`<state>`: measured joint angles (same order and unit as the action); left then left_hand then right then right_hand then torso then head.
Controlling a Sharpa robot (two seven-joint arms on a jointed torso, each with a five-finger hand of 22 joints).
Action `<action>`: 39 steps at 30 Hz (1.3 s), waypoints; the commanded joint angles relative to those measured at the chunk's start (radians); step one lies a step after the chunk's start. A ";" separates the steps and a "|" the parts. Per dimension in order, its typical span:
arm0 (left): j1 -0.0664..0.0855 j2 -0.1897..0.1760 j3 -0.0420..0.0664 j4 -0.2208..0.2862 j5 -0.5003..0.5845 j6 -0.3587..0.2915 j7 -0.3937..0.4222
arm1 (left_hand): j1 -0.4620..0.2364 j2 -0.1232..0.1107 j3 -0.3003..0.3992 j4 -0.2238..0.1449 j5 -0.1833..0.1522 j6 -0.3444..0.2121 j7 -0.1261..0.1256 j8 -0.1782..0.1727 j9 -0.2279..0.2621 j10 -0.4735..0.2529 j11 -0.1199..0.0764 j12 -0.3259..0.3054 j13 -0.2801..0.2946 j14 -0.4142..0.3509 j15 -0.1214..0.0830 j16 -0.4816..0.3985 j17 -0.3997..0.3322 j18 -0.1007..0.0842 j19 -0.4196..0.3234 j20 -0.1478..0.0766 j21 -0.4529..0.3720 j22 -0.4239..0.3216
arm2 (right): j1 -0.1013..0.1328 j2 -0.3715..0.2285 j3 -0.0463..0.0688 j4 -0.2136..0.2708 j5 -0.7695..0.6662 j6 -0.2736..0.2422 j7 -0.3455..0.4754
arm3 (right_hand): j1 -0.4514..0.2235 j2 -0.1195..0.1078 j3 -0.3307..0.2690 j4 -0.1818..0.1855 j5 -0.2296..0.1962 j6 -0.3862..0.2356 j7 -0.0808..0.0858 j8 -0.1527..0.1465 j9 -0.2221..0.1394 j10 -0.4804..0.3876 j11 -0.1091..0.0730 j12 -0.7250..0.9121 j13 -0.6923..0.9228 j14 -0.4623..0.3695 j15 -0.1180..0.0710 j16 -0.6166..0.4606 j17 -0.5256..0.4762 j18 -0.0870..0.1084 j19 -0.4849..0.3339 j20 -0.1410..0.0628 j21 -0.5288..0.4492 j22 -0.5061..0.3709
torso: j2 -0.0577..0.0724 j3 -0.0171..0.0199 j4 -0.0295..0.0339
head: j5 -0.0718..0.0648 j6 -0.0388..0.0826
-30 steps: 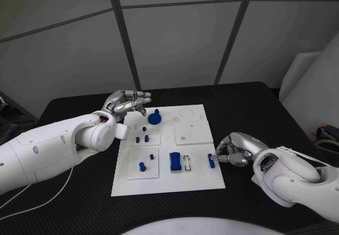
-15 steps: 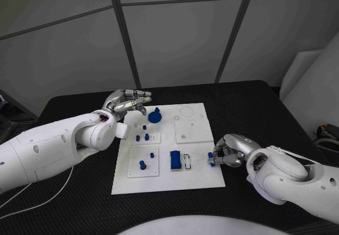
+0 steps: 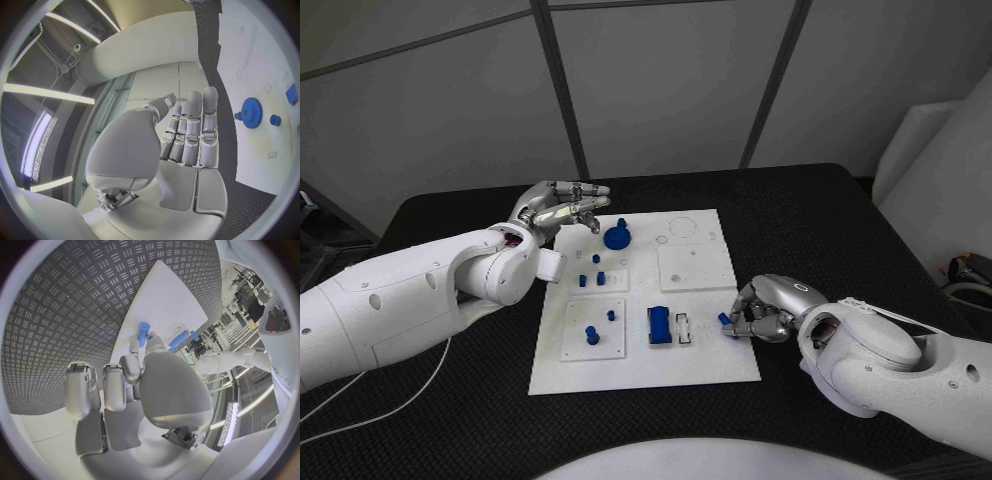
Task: Assemble the parts on the task board
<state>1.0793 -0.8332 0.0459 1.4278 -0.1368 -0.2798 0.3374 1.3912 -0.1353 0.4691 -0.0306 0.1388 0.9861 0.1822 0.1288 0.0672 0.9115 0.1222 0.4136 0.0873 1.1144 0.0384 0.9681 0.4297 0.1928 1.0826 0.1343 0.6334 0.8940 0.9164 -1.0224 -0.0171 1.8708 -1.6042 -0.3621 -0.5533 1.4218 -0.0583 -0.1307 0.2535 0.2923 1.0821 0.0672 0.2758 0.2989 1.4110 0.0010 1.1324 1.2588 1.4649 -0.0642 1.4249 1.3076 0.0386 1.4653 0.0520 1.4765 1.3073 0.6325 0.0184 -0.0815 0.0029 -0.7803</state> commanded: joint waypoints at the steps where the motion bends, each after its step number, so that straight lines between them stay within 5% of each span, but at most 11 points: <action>1: 0.001 -0.001 0.001 0.002 0.001 0.011 0.009 | 0.002 0.008 -0.008 0.000 0.002 -0.007 0.001 -0.003 0.000 -0.007 0.002 0.003 -0.001 -0.007 0.000 0.006 -0.001 -0.010 -0.007 -0.003 -0.006 -0.001 | -0.010 0.007 -0.009 -0.008 -0.039 0.085 -0.036 | 0.058 0.010 0.016 -0.031 -0.003 0.008 -0.001 -0.006 -0.001 -0.001 -0.012 -0.007 -0.002 0.059 -0.009 0.005 0.019 -0.009 0.021 -0.007 0.005 0.173 | 0.000 0.0005 -0.0007 | 0.000 0.000; 2: 0.001 -0.001 0.001 0.003 0.001 0.011 0.009 | 0.002 0.008 -0.008 0.000 0.002 -0.007 0.001 -0.003 0.000 -0.007 0.002 0.003 -0.001 -0.007 0.000 0.006 -0.001 -0.010 -0.007 -0.003 -0.006 -0.001 | -0.010 0.009 -0.009 -0.008 -0.050 0.090 -0.040 | 0.086 0.015 0.029 -0.046 -0.010 0.010 -0.001 -0.008 -0.001 -0.002 -0.013 -0.008 -0.003 0.060 -0.010 0.006 0.022 -0.009 0.022 -0.009 0.006 0.174 | 0.000 0.0006 -0.0004 | 0.000 0.000; 4: 0.001 -0.001 0.001 0.003 0.001 0.011 0.009 | 0.002 0.008 -0.008 0.000 0.002 -0.007 0.001 -0.003 0.000 -0.007 0.002 0.003 -0.001 -0.007 0.000 0.006 -0.001 -0.010 -0.007 -0.003 -0.006 -0.001 | -0.010 0.014 -0.009 -0.009 -0.082 0.105 -0.052 | 0.134 0.024 0.063 -0.070 -0.093 0.015 0.002 -0.015 -0.003 -0.005 -0.012 -0.012 -0.003 0.060 -0.009 0.009 0.027 -0.010 0.025 -0.012 0.008 0.177 | 0.000 0.0007 0.0000 | -0.001 0.000; 9: 0.001 -0.002 0.001 0.004 0.001 0.011 0.009 | 0.002 0.008 -0.008 0.000 0.002 -0.007 0.001 -0.003 0.000 -0.007 0.002 0.003 -0.001 -0.007 0.000 0.006 -0.001 -0.010 -0.007 -0.003 -0.006 -0.001 | -0.011 0.028 -0.009 -0.012 -0.144 0.145 -0.087 | 0.145 0.019 0.084 -0.076 -0.112 0.019 0.003 -0.022 -0.006 -0.006 -0.010 -0.015 -0.004 0.061 -0.008 0.010 0.030 -0.011 0.025 -0.010 0.009 0.178 | -0.001 0.0000 -0.0004 | -0.002 -0.001; 13: 0.001 -0.003 0.001 0.004 0.001 0.012 0.009 | 0.002 0.008 -0.008 0.000 0.002 -0.007 0.001 -0.003 0.000 -0.007 0.002 0.003 -0.001 -0.007 0.000 0.006 -0.001 -0.010 -0.007 -0.003 -0.006 -0.001 | -0.011 0.032 -0.009 -0.010 -0.160 0.150 -0.109 | 0.129 0.008 0.107 -0.063 -0.069 0.024 0.004 -0.032 -0.009 -0.006 -0.010 -0.018 -0.005 0.060 -0.006 0.009 0.030 -0.011 0.025 -0.008 0.008 0.178 | 0.000 0.0000 -0.0001 | -0.002 -0.001; 16: 0.001 -0.003 0.001 0.004 0.001 0.012 0.009 | 0.002 0.008 -0.008 0.000 0.002 -0.007 0.001 -0.003 0.000 -0.007 0.002 0.003 -0.001 -0.007 0.000 0.006 -0.001 -0.010 -0.007 -0.003 -0.006 -0.001 | -0.011 0.031 -0.009 -0.005 -0.154 0.142 -0.122 | 0.069 0.000 0.128 -0.010 0.054 0.025 0.001 -0.044 -0.011 -0.004 -0.013 -0.022 -0.006 0.061 -0.007 0.010 0.032 -0.011 0.027 -0.007 0.010 0.181 | -0.001 0.0001 -0.0010 | -0.002 0.000; 22: 0.000 -0.001 0.001 0.003 0.001 0.011 0.009 | 0.002 0.008 -0.008 0.000 0.002 -0.007 0.001 -0.003 0.000 -0.007 0.002 0.003 -0.001 -0.007 0.000 0.006 -0.001 -0.010 -0.007 -0.003 -0.006 -0.001 | -0.011 0.020 -0.008 0.017 -0.100 0.113 -0.135 | 0.052 -0.012 0.177 0.017 0.117 0.036 -0.005 -0.048 -0.008 0.002 -0.017 -0.022 -0.005 0.062 -0.012 0.014 0.040 -0.013 0.033 -0.012 0.016 0.186 | -0.001 -0.0010 0.0001 | -0.003 0.002; 39: 0.000 -0.001 0.001 0.003 0.001 0.009 0.009 | 0.001 0.010 -0.009 0.001 0.002 -0.007 0.001 -0.002 0.000 -0.009 0.002 0.006 -0.002 -0.008 0.000 0.008 -0.003 -0.010 -0.007 -0.002 -0.006 -0.001 | -0.008 0.015 -0.005 0.077 0.098 -0.133 -0.073 | 0.026 -0.037 0.246 0.032 0.154 0.048 -0.010 -0.048 0.005 0.016 -0.020 -0.010 0.006 0.065 -0.016 0.021 0.052 -0.017 0.045 -0.016 0.028 0.199 | 0.000 -0.0006 0.0012 | 0.004 0.003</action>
<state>1.0777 -0.8341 0.0459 1.4289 -0.1368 -0.2789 0.3374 1.3912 -0.1353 0.4632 -0.0304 0.1389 0.9861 0.1822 0.1288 0.0672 0.9080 0.1259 0.4135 0.0873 1.1144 0.0384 0.9722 0.4276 0.1928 1.0825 0.1343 0.6334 0.8941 0.9076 -1.0105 -0.0229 1.9434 -1.5872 -0.4061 -0.6509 1.4571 -0.0979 0.1097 0.2848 0.4436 1.1180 0.0610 0.2248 0.2895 1.4186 -0.0201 1.1191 1.2644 1.4633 -0.0737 1.4411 1.3073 0.0385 1.4652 0.0443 1.4995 1.3073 0.6316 0.0171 -0.0806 0.0055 -0.7772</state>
